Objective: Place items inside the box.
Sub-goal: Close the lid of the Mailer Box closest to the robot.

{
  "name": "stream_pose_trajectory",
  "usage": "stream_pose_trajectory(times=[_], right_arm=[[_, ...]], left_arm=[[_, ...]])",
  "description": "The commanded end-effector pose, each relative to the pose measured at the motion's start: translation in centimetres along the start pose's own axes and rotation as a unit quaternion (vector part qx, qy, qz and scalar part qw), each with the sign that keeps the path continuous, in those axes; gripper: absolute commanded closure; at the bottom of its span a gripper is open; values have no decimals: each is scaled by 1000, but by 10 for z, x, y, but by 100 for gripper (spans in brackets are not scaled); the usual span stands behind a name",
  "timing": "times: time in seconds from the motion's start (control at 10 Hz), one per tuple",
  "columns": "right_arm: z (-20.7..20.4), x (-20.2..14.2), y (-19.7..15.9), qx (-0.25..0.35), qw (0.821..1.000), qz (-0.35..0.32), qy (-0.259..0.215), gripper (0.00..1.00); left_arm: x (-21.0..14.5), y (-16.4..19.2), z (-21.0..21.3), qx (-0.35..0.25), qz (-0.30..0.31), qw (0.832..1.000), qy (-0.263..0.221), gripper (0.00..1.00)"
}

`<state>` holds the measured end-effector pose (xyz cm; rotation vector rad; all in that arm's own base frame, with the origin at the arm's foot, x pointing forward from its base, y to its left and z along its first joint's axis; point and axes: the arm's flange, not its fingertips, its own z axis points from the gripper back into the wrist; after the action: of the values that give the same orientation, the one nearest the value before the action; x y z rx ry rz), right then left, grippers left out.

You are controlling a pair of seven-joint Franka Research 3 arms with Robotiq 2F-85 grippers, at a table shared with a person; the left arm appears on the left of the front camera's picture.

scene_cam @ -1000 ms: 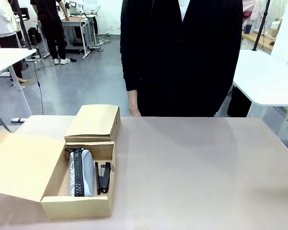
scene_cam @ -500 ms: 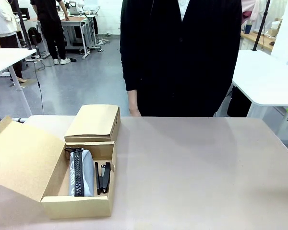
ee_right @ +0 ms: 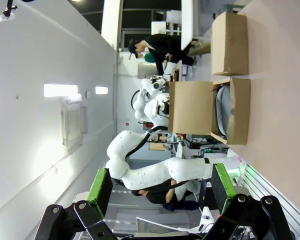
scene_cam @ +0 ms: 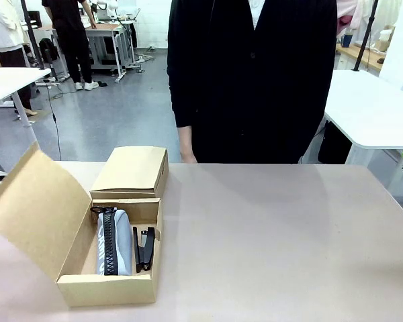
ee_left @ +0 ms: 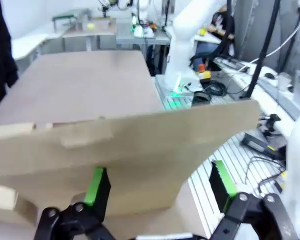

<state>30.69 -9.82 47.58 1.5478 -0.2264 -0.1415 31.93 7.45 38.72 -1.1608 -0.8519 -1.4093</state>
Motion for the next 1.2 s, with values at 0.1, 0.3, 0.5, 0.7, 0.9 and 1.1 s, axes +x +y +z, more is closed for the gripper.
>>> stream_pose_trajectory(times=[0.1, 0.3, 0.5, 0.7, 0.9, 1.1], right_arm=[[3, -2, 1, -3, 1000, 10, 5, 0], [3, -2, 1, -3, 1000, 10, 5, 0], [3, -2, 1, -3, 1000, 10, 5, 0], [3, -2, 1, -3, 1000, 10, 5, 0], [3, -2, 1, -3, 1000, 10, 5, 0], [3, -2, 1, -3, 1000, 10, 5, 0]], left_arm=[[23, 18, -69, -15, 0, 1000, 0, 0], [23, 21, -105, -32, -4, 999, 28, 0], [34, 27, -86, 15, -8, 1000, 9, 0], [44, 24, -72, 59, -40, 997, -37, 0], [40, 10, -91, 65, -63, 992, -89, 0], [28, 7, -117, 90, -97, 984, -121, 0]])
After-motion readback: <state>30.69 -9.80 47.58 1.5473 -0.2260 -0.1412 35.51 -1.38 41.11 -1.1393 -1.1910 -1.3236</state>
